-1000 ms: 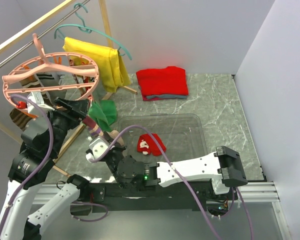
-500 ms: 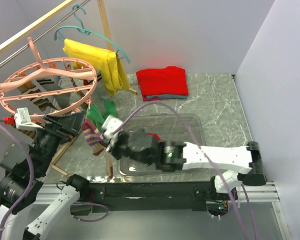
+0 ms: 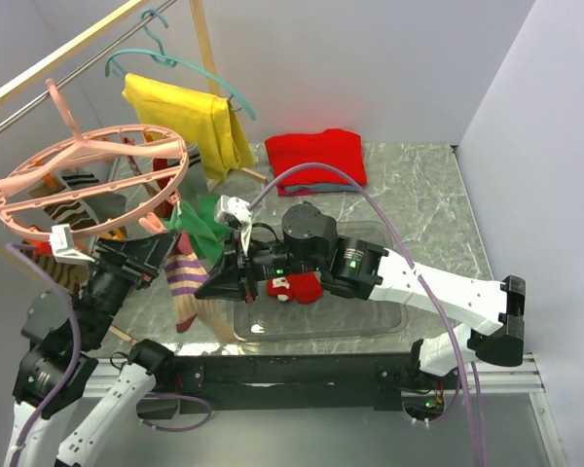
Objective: Remove the socks clipped to the hanger
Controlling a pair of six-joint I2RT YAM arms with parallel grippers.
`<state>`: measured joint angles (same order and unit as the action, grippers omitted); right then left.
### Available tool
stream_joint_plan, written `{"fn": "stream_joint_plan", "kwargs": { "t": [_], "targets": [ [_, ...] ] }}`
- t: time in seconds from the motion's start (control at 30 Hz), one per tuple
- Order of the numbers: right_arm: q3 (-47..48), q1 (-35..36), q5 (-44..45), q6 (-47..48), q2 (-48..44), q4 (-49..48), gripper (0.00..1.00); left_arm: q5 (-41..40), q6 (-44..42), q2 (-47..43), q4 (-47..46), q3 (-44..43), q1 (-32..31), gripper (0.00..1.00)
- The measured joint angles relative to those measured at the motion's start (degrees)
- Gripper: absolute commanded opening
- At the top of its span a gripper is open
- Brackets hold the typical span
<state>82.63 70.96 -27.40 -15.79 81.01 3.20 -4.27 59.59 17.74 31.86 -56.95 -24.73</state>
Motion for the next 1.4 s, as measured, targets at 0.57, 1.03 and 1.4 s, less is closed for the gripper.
{"fn": "stream_joint_plan", "kwargs": {
  "t": [0.57, 1.03, 1.4],
  "targets": [
    [2.6, -1.2, -13.7, -6.9, 3.2, -2.4, 0.00, -2.5, 6.3, -3.7, -10.3, 5.2, 0.0, 0.84],
    [2.4, -2.0, -16.4, -9.8, 3.3, -6.2, 0.00, -3.3, 7.5, -0.6, -16.9, 5.3, 0.0, 0.53],
    [0.3, -2.6, -17.6, -10.6, 3.3, -8.4, 0.00, -5.6, 7.1, 0.5, -16.5, 3.9, 0.0, 0.16]
  ]
}}
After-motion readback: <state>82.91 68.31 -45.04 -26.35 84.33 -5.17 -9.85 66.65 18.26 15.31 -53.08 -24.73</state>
